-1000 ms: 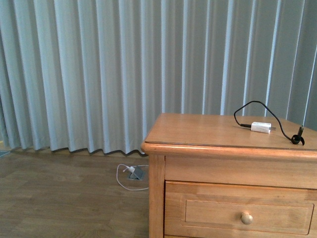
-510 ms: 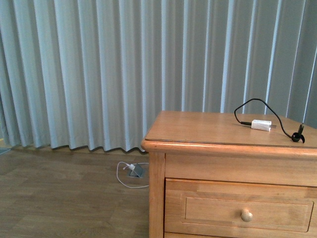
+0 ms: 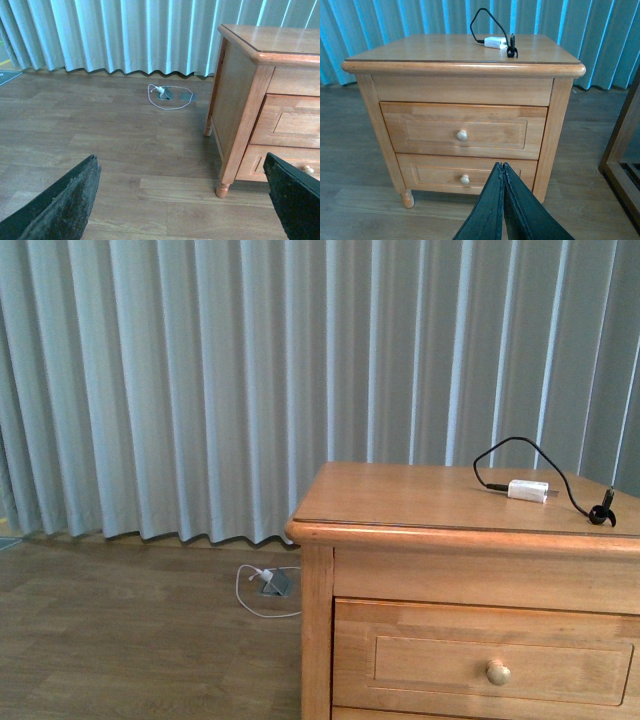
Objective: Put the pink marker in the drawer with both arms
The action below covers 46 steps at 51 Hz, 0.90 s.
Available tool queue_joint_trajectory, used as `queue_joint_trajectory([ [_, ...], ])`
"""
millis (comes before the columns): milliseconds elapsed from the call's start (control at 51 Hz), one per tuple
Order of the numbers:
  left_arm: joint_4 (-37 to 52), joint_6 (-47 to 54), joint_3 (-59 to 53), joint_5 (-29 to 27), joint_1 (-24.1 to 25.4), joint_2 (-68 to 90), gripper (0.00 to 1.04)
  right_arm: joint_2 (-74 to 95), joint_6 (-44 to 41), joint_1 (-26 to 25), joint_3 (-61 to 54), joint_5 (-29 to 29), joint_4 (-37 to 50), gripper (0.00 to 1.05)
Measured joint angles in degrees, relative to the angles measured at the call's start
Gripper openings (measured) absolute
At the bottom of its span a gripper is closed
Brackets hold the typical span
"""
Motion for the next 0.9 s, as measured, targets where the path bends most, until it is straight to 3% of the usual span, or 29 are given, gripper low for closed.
queue_joint_trajectory([
  [471,0.00,-0.02,0.00,0.00,0.00,0.00,0.99,0.00,0.07,0.00,0.00,0.00,-0.04,0.98],
  [902,-0.02,-0.02,0.00,0.00,0.00,0.00,0.99,0.00,0.04,0.00,0.00,0.00,-0.04,0.96],
])
